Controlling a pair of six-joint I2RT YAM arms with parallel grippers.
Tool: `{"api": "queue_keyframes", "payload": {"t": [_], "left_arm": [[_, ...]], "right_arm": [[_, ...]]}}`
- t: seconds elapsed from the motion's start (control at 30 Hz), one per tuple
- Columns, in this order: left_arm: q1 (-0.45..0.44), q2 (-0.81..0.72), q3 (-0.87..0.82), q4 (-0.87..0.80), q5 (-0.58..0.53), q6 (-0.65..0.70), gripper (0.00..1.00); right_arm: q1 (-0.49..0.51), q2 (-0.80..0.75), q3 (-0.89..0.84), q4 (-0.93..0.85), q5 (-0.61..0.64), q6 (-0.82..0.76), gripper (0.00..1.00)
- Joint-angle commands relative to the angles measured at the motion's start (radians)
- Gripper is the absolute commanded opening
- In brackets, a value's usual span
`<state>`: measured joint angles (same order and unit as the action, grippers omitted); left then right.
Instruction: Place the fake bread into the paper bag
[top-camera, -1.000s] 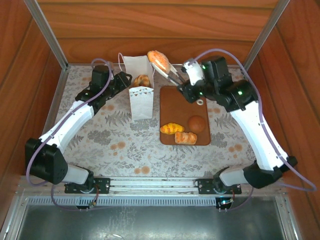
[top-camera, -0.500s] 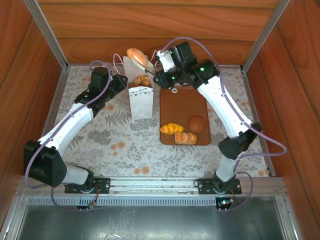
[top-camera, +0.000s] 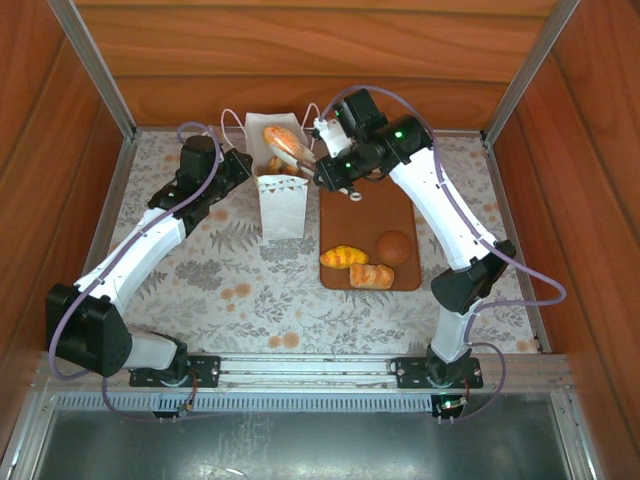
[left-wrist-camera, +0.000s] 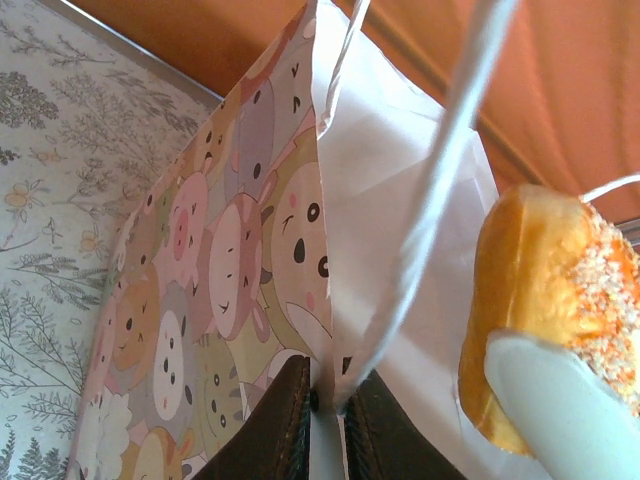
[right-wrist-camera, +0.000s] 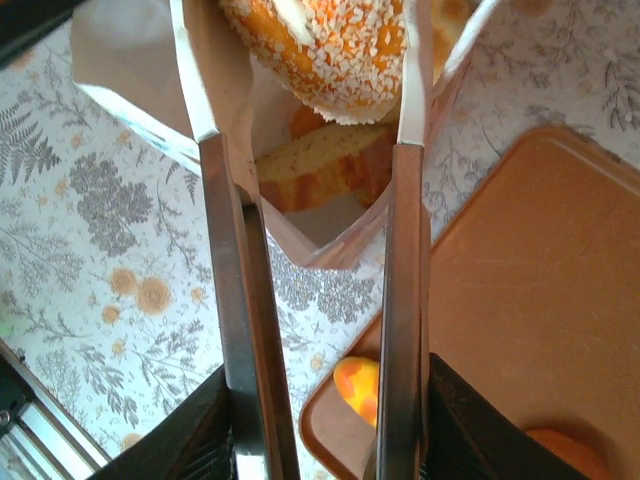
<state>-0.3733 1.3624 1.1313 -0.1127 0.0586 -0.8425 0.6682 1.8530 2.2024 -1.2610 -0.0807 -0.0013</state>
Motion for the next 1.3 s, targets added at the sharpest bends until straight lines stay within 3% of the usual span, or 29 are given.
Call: {"api": "queue_keyframes", "payload": {"t": [0.0, 0.53, 0.8, 1.27], "left_arm": [[0.008, -0.015, -0.015, 0.014, 0.005, 0.001, 0.16], [0.009, -0.013, -0.011, 0.011, 0.015, 0.002, 0.16], [0.009, -0.011, -0.009, 0.017, 0.026, 0.002, 0.16], [0.011, -0.03, 0.006, -0.021, 0.041, 0.024, 0.4]], "right_arm": [[0.009, -0.032, 0.027, -0.071, -0.015, -0.019, 0.45], [0.008, -0.029, 0.063, -0.072, 0.033, -0.023, 0.57], [0.008, -0.049, 0.064, -0.041, 0.039, -0.022, 0.56], [0.008, -0.181, 0.023, 0.01, 0.037, 0.011, 0.53]]}}
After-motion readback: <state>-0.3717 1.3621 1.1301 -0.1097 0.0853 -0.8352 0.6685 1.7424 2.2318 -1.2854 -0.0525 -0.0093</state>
